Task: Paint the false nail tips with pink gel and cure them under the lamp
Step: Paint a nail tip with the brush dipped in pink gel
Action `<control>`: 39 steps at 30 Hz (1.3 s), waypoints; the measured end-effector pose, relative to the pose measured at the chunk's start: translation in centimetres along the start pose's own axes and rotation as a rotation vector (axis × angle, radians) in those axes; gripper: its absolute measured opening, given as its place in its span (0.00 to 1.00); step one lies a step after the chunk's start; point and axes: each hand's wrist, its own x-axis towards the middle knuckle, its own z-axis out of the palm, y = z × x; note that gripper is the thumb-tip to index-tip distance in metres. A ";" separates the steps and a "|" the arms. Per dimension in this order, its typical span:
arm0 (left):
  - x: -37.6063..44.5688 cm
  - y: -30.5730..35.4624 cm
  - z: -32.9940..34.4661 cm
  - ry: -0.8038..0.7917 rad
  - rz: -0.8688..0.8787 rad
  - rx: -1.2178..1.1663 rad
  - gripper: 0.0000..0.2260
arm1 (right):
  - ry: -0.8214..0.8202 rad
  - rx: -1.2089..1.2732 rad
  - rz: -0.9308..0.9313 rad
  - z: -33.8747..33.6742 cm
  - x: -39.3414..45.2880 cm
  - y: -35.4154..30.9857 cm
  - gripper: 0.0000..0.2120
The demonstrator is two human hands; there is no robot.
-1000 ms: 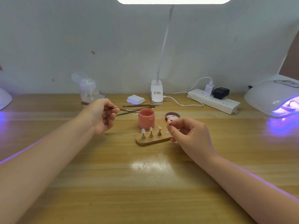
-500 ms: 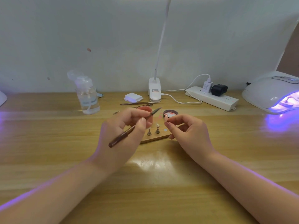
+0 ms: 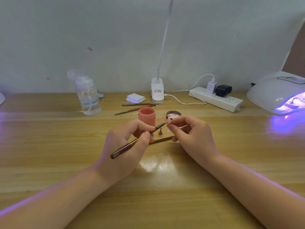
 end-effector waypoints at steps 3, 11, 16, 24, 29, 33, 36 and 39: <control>-0.1 0.1 0.0 0.038 -0.004 -0.046 0.08 | -0.001 -0.008 0.002 0.0 0.0 0.1 0.09; -0.2 0.0 0.2 -0.003 -0.032 -0.052 0.07 | 0.008 -0.002 0.001 0.0 0.0 0.1 0.08; -0.2 0.0 0.3 0.038 -0.068 -0.111 0.10 | -0.001 0.016 0.004 0.0 0.0 0.2 0.05; -0.3 0.1 0.3 0.017 -0.041 -0.125 0.08 | 0.006 0.053 -0.012 0.0 0.0 0.2 0.08; -0.3 0.1 0.5 0.008 -0.071 -0.096 0.10 | -0.008 0.068 -0.017 0.0 0.0 0.4 0.06; -0.4 0.3 0.4 -0.005 -0.059 -0.143 0.08 | -0.011 0.058 -0.033 0.0 0.0 0.4 0.07; -0.4 0.4 0.4 0.030 -0.090 -0.236 0.08 | -0.005 0.065 -0.036 0.0 0.0 0.4 0.07; -0.2 0.4 0.5 0.037 -0.140 -0.258 0.08 | -0.011 0.061 -0.041 0.0 0.0 0.4 0.07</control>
